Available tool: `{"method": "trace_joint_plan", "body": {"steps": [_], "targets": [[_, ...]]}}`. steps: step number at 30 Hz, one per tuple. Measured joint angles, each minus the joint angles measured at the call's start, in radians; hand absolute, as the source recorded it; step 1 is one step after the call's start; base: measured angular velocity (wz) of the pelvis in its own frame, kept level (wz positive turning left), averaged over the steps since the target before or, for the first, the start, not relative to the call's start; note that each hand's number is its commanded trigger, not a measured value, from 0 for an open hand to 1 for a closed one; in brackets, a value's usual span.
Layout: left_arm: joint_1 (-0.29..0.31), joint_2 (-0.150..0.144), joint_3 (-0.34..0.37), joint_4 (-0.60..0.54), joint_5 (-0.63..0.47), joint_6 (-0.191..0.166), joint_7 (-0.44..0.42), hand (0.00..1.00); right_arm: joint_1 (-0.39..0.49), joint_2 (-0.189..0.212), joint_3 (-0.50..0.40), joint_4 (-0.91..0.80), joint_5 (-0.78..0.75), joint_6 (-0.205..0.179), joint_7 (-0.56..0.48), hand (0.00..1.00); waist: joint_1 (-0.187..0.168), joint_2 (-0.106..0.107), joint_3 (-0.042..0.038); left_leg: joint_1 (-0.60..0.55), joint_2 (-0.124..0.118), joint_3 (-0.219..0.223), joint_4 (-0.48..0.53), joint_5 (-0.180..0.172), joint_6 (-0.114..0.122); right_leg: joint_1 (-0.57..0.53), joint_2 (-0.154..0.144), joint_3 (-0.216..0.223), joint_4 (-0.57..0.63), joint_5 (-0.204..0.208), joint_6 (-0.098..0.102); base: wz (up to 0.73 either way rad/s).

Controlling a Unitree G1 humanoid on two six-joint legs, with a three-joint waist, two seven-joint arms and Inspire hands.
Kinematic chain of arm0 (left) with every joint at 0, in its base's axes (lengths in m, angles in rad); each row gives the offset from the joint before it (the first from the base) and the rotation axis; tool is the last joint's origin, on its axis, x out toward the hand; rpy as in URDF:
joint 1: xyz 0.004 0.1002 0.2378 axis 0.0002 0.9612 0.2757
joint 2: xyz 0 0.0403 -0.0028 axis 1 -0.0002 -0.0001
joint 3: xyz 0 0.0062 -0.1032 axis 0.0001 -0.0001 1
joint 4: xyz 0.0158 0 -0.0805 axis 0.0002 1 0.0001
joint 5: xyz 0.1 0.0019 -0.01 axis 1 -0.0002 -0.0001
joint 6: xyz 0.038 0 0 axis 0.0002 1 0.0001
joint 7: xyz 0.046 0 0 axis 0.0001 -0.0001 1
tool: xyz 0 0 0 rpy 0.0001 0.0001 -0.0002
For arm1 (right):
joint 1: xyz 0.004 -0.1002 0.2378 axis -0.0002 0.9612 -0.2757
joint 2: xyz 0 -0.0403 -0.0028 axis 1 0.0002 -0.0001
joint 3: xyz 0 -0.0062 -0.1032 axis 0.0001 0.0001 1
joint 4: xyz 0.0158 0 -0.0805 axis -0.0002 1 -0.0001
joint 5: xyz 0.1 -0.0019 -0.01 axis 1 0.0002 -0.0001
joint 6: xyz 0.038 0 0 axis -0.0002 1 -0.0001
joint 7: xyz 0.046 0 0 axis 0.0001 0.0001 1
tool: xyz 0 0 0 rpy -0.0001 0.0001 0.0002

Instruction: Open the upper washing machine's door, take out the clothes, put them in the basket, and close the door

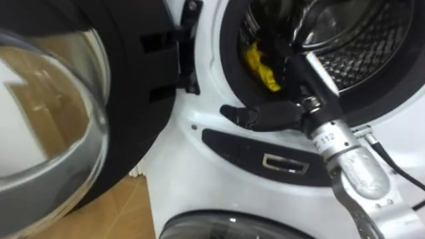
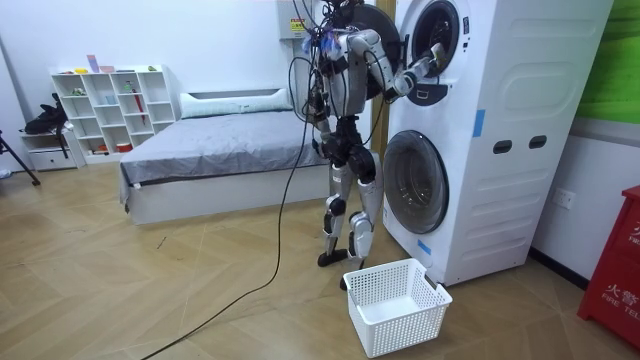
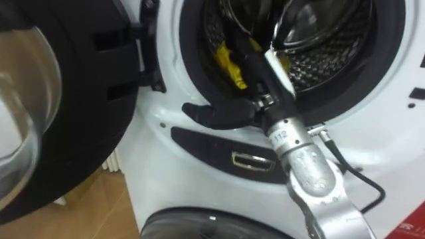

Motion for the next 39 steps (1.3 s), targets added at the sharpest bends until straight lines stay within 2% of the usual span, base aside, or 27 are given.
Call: {"method": "trace_joint_plan", "body": {"steps": [6,12,15,22,29,33,35,37,39], "targets": [[0.003,-0.003,0.010,0.000,0.000,0.004,-0.014,0.00,-0.004,0.000,-0.041,-0.030,0.017,0.000,-0.001,0.00,-0.005,0.000,0.0017,-0.002,0.016,0.011,-0.007,-0.006,-0.011,-0.003,0.014,0.000,-0.003,-0.002,-0.003,-0.04],[0.023,-0.009,0.027,-0.005,0.000,0.007,-0.031,0.00,-0.004,0.000,-0.103,-0.058,0.083,0.000,-0.021,0.00,-0.034,-0.003,0.0000,-0.004,0.017,-0.006,-0.006,-0.008,-0.014,0.009,0.017,-0.019,-0.020,-0.001,-0.004,0.08],[0.028,-0.018,0.055,-0.006,-0.001,0.010,-0.047,0.00,-0.004,-0.001,-0.106,-0.060,0.083,0.000,-0.021,0.00,-0.035,-0.001,0.0014,-0.002,0.017,-0.009,-0.005,-0.010,-0.017,0.013,0.019,-0.019,-0.021,-0.001,-0.004,0.01],[0.026,-0.035,0.059,-0.008,-0.001,0.025,-0.070,0.00,-0.004,-0.001,-0.110,-0.060,0.076,0.011,-0.004,0.00,-0.039,0.001,0.0025,-0.003,0.016,-0.012,-0.003,-0.010,-0.017,0.016,0.018,-0.022,-0.021,-0.001,-0.004,0.00],[0.002,-0.038,0.085,-0.009,-0.007,0.027,-0.058,0.00,-0.004,-0.004,-0.112,-0.060,0.020,0.025,0.021,0.00,-0.061,-0.005,-0.0011,-0.016,0.013,-0.035,0.002,-0.010,-0.016,0.018,0.014,-0.049,-0.020,-0.001,-0.004,0.10],[0.005,-0.035,0.087,-0.005,-0.007,0.025,-0.059,0.00,-0.004,-0.016,-0.114,-0.053,0.019,0.034,0.041,0.00,-0.055,-0.016,-0.0040,-0.016,0.013,-0.036,-0.002,-0.010,-0.016,0.018,0.012,-0.061,-0.020,-0.001,-0.004,0.00],[0.013,-0.031,0.086,-0.004,-0.008,0.025,-0.061,0.00,-0.004,-0.026,-0.114,-0.036,0.022,0.034,0.045,0.00,-0.053,-0.025,-0.0025,-0.012,0.013,-0.035,-0.003,-0.010,-0.016,0.021,0.013,-0.060,-0.020,-0.001,-0.004,0.00],[0.028,-0.025,0.088,-0.004,-0.009,0.027,-0.063,0.00,-0.008,-0.030,-0.114,-0.006,0.005,0.034,0.056,0.00,-0.040,-0.033,0.0070,0.001,0.015,-0.032,-0.007,-0.010,-0.017,0.031,0.015,-0.054,-0.020,-0.002,-0.005,-0.04],[0.031,-0.024,0.099,-0.004,-0.005,0.030,-0.069,0.00,-0.011,-0.046,-0.114,0.011,-0.026,0.048,0.068,0.00,-0.027,-0.046,0.0052,-0.001,0.014,-0.031,-0.011,-0.010,-0.017,0.030,0.014,-0.051,-0.022,-0.002,-0.005,-0.04]]}}
